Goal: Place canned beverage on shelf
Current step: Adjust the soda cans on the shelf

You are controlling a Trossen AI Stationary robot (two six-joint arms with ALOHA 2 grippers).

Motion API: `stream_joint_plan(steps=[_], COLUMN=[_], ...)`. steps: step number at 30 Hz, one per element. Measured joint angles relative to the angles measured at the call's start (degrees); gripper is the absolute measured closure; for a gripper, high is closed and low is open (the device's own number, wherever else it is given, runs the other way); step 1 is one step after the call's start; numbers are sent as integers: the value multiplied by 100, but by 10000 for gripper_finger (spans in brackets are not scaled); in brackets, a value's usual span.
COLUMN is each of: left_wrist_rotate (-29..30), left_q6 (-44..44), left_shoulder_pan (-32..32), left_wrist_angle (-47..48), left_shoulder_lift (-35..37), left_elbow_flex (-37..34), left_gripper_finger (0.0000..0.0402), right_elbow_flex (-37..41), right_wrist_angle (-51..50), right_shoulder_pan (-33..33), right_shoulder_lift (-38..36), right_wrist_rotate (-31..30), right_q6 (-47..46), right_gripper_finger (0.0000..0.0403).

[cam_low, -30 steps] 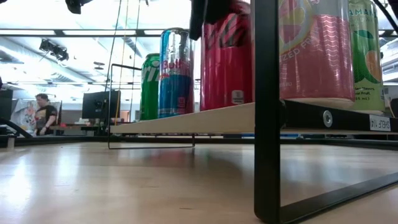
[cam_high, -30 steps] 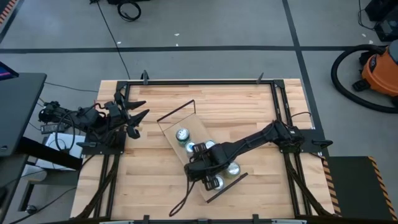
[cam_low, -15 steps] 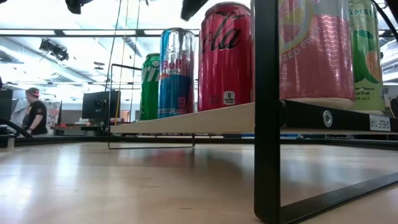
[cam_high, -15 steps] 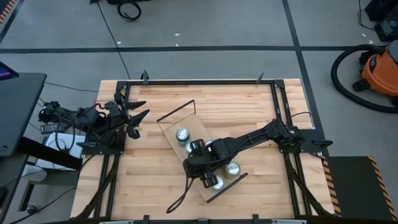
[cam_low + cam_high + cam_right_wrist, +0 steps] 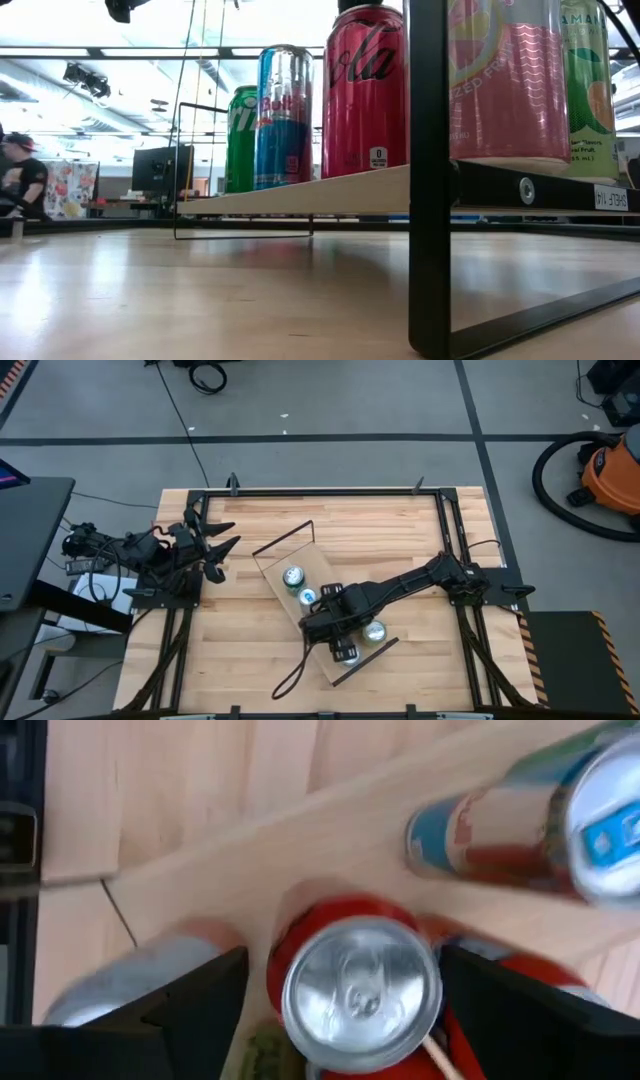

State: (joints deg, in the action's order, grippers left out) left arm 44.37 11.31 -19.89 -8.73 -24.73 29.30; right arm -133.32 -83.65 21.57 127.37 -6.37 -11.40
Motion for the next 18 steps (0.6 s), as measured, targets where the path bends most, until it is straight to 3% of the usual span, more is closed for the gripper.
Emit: stream_joint_plan(steps=[8,18], left_wrist_rotate=[-1,1], left_q6=[-2,-17], left_shoulder_pan=[1,1], left_wrist_angle=[0,0], left_shoulder_lift=[2,0], left_elbow_flex=[0,0], left_gripper_finger=[219,219], right_elbow_flex=[105,332], right_wrist_angle=[-150,215], right_shoulder_pan=[-1,1], right_shoulder_lift=[-4,-24], right_wrist_rotate=[-175,-151], right_q6=[92,552], right_gripper_finger=[59,100])
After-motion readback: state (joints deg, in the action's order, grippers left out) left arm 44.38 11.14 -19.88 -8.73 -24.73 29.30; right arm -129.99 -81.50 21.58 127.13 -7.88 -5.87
